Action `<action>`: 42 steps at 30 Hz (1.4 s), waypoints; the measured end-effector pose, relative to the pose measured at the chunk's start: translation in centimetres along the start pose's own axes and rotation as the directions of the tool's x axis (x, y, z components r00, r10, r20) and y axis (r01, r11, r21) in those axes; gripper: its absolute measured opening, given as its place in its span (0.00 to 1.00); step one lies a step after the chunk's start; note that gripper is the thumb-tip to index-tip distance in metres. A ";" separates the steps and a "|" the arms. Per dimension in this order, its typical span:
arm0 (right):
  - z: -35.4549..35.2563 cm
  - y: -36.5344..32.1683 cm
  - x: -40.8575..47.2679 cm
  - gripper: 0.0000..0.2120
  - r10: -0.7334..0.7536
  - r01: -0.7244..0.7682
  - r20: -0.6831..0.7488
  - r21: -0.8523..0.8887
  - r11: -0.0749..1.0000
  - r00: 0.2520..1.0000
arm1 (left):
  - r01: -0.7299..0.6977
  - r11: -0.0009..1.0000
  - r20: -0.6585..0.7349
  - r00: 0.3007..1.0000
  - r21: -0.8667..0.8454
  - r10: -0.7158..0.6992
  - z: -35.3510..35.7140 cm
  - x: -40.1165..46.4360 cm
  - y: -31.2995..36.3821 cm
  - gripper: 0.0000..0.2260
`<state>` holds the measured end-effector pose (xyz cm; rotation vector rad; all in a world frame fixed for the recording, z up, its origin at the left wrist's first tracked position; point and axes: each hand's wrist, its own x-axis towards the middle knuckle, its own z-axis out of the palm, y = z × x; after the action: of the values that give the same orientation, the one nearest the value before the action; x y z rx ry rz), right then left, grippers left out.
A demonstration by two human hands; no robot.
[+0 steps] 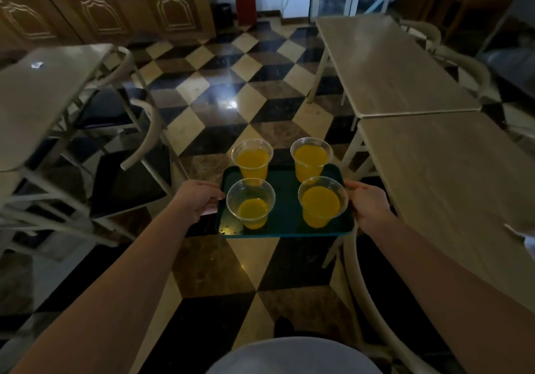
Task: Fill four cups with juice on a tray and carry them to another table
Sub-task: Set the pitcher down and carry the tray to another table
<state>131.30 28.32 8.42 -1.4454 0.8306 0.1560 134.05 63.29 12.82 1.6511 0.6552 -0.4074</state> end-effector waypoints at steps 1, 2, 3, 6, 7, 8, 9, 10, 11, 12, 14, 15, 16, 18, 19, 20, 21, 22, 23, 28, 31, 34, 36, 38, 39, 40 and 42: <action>0.5 -0.6 1.9 0.09 -0.009 0.009 -0.004 0.001 1.000 1.000 | -0.006 1.000 0.003 1.000 0.000 0.006 0.2 1.4 1.0 0.10; 1.0 -1.3 3.4 0.09 -0.003 0.003 -0.007 -0.001 1.000 1.000 | -0.009 1.000 0.005 1.000 0.005 0.009 0.3 2.7 2.0 0.10; 1.7 -2.4 3.8 0.11 0.000 0.000 -0.007 -0.005 1.000 1.000 | -0.013 1.000 0.007 1.000 0.007 0.013 0.5 4.0 3.0 0.09; 3.7 -5.5 5.4 0.12 -0.028 0.029 -0.012 0.033 0.999 1.000 | -0.030 0.999 0.023 0.999 0.032 0.029 1.2 7.9 6.1 0.07; 4.3 -6.2 6.3 0.12 -0.037 0.037 -0.020 0.035 0.999 0.999 | -0.033 0.999 0.029 0.999 0.030 0.032 1.4 9.3 7.1 0.08; 5.0 -7.0 7.2 0.12 -0.041 0.042 -0.029 0.035 0.998 0.999 | -0.033 0.999 0.037 0.999 0.027 0.032 1.5 10.8 8.0 0.08; 5.7 -7.6 8.2 0.13 -0.045 0.046 -0.039 0.046 0.998 0.998 | -0.027 0.999 0.045 0.999 0.022 0.026 1.6 12.3 8.8 0.08; 6.5 -8.4 9.3 0.14 -0.045 0.048 -0.052 0.053 0.997 0.998 | -0.018 0.999 0.053 0.998 0.027 0.016 1.6 13.8 9.7 0.09; 7.4 -9.1 10.3 0.15 -0.046 0.049 -0.064 0.053 0.997 0.997 | -0.009 0.999 0.068 0.998 0.034 0.007 1.6 15.4 10.6 0.09; 8.3 -9.8 11.3 0.16 -0.034 0.038 -0.075 0.058 0.998 0.997 | -0.003 0.999 0.085 0.996 0.039 0.000 1.5 17.1 11.4 0.09; 10.0 -11.3 13.4 0.16 -0.015 0.022 -0.086 0.083 0.996 0.996 | 0.009 0.999 0.107 0.994 0.036 -0.013 1.4 20.6 13.3 0.10; 10.9 -12.1 14.3 0.15 -0.009 0.019 -0.102 0.095 0.995 0.995 | 0.020 0.999 0.122 0.992 0.031 -0.024 1.4 22.3 14.2 0.11; 11.9 -13.0 15.2 0.15 -0.001 0.014 -0.118 0.104 0.995 0.993 | 0.033 0.999 0.140 0.989 0.031 -0.037 1.5 24.0 15.4 0.13; 13.6 -14.8 17.0 0.14 0.028 -0.008 -0.146 0.134 0.991 0.989 | 0.054 0.997 0.167 0.984 0.047 -0.061 1.5 26.7 17.5 0.15; 14.5 -15.7 17.7 0.14 0.040 -0.017 -0.158 0.146 0.989 0.987 | 0.064 0.996 0.169 0.983 0.059 -0.073 1.5 27.9 18.6 0.15; 15.3 -16.6 18.6 0.14 0.049 -0.023 -0.167 0.155 0.988 0.985 | 0.069 0.995 0.167 0.983 0.074 -0.080 1.5 29.1 19.8 0.14; 16.1 -17.3 19.4 0.13 0.055 -0.025 -0.171 0.171 0.985 0.984 | 0.067 0.994 0.172 0.982 0.085 -0.081 1.5 30.3 20.9 0.13; 16.8 -18.0 20.1 0.13 0.057 -0.024 -0.172 0.191 0.981 0.983 | 0.061 0.994 0.183 0.980 0.095 -0.077 1.5 31.5 22.0 0.13; 17.6 -18.7 20.9 0.12 0.058 -0.020 -0.176 0.211 0.977 0.983 | 0.055 0.994 0.193 0.979 0.099 -0.073 1.5 32.6 23.1 0.12; 20.6 -21.3 24.3 0.16 0.081 -0.032 -0.199 0.237 0.971 0.977 | 0.036 0.993 0.218 0.974 0.113 -0.060 1.8 37.2 27.3 0.12; 21.6 -22.9 26.8 0.17 0.081 -0.022 -0.226 0.249 0.968 0.971 | 0.028 0.991 0.238 0.969 0.128 -0.058 2.6 40.0 29.7 0.12; 22.1 -24.3 29.7 0.18 0.087 -0.023 -0.239 0.261 0.965 0.967 | 0.026 0.988 0.244 0.968 0.154 -0.063 3.8 42.9 31.6 0.11; 22.2 -25.3 31.7 0.17 0.103 -0.035 -0.237 0.275 0.961 0.966 | 0.017 0.986 0.244 0.968 0.163 -0.057 5.0 44.9 32.8 0.11; 22.2 -26.4 34.2 0.15 0.126 -0.050 -0.237 0.304 0.951 0.963 | 0.003 0.985 0.260 0.964 0.174 -0.049 6.4 46.9 34.0 0.11; 22.0 -26.9 35.5 0.14 0.134 -0.055 -0.236 0.315 0.948 0.962 | -0.004 0.984 0.268 0.962 0.179 -0.045 7.2 47.8 34.8 0.10; 22.0 -27.5 36.7 0.14 0.141 -0.061 -0.232 0.321 0.945 0.963 | -0.009 0.982 0.270 0.962 0.188 -0.043 8.1 48.8 35.4 0.10; 21.7 -28.7 39.6 0.16 0.132 -0.049 -0.226 0.339 0.940 0.965 | -0.017 0.978 0.267 0.963 0.206 -0.039 10.0 51.0 37.0 0.11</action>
<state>184.75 28.19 6.50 -1.1210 1.0725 -0.0940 197.63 59.98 9.06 1.7467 0.4286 -0.7152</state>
